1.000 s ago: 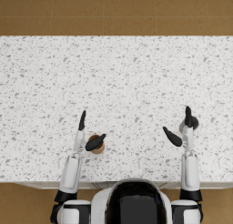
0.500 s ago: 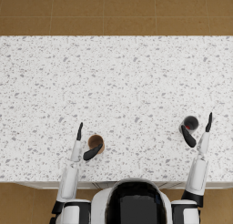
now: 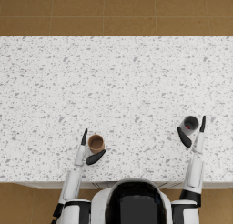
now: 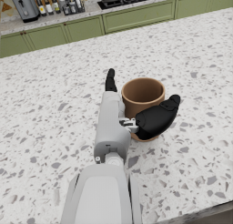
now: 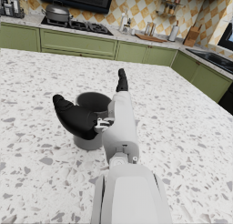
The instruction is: Pick up two cups and pour the berry on the right into the cup on the left
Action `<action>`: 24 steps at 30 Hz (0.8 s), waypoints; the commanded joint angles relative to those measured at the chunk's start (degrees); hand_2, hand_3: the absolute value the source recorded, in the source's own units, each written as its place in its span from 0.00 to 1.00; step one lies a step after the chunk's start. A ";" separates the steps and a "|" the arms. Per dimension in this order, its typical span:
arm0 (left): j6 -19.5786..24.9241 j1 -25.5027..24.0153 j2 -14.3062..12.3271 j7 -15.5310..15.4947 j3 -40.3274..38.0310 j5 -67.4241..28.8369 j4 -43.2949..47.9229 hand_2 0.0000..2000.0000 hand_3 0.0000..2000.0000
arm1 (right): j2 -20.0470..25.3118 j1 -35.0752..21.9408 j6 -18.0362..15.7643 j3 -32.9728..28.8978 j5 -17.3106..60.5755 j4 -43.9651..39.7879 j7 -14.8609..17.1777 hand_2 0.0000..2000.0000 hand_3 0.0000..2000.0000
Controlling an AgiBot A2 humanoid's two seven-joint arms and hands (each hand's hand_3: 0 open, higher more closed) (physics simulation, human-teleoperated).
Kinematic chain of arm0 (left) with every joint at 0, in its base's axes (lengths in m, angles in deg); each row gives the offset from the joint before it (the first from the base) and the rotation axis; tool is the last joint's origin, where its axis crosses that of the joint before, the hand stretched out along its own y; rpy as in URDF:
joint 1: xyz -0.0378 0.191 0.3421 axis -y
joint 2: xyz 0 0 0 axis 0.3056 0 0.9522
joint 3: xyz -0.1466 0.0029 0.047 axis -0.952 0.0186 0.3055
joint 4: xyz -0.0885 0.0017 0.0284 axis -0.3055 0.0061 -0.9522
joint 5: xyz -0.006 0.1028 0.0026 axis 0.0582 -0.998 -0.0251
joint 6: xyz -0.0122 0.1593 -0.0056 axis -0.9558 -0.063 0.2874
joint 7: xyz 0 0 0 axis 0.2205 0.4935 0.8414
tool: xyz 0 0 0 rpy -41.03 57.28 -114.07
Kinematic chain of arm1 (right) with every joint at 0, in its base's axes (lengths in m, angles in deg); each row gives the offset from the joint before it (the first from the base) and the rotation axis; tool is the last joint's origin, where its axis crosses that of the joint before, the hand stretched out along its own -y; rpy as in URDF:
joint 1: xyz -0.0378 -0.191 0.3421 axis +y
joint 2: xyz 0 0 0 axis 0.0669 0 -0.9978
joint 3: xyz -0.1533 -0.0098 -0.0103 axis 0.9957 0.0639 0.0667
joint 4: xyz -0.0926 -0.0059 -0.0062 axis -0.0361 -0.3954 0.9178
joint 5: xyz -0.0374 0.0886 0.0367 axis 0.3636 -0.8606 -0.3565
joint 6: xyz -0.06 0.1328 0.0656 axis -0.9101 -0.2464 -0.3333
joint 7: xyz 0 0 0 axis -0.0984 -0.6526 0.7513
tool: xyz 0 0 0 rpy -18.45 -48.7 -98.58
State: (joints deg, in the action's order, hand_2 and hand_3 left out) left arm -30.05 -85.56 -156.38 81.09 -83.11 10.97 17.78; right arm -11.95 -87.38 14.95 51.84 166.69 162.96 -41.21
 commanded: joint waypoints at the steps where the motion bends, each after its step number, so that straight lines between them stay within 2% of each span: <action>1: 0.00 0.87 -0.45 0.00 0.20 0.00 -1.79 0.00 0.00 | -0.34 -2.14 0.00 0.31 0.00 -3.12 0.00 0.00 0.00; 8: 0.00 1.74 -1.61 0.00 0.88 0.01 -3.50 0.00 0.00 | -0.10 -4.22 0.00 0.39 0.00 -9.48 0.00 0.00 0.00; 9: 0.00 1.78 -1.74 0.00 1.08 0.01 -3.68 0.00 0.00 | -0.03 -4.48 0.00 1.06 0.00 -12.47 0.00 0.00 0.00; 10: 0.00 2.02 -1.94 0.00 1.06 0.01 -4.09 0.00 0.00 | -0.01 -4.88 0.00 0.95 -0.01 -11.13 0.00 0.00 0.00; 11: 0.00 2.10 -2.09 0.00 1.39 0.01 -4.02 0.00 0.00 | -0.12 -6.66 0.00 2.09 0.00 -13.34 0.00 0.00 0.00; 18: -0.01 3.49 -3.43 0.00 2.27 0.01 -5.69 0.00 0.00 | -0.08 -9.66 0.22 2.03 0.02 -19.65 -0.06 0.00 0.00; 23: -0.06 4.35 -4.26 -0.01 2.92 0.01 -7.76 0.00 0.00 | 0.23 -10.60 0.17 3.13 0.01 -22.14 -0.02 0.00 0.00; 24: -0.06 4.09 -4.25 -0.01 2.80 0.01 -7.34 0.00 0.00 | 0.34 -10.09 0.18 3.01 0.01 -19.94 -0.02 0.00 0.00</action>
State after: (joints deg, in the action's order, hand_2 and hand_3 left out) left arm -30.12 -81.75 -160.61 81.08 -80.46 10.98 10.44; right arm -11.45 -96.67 15.13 54.65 166.69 142.31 -41.22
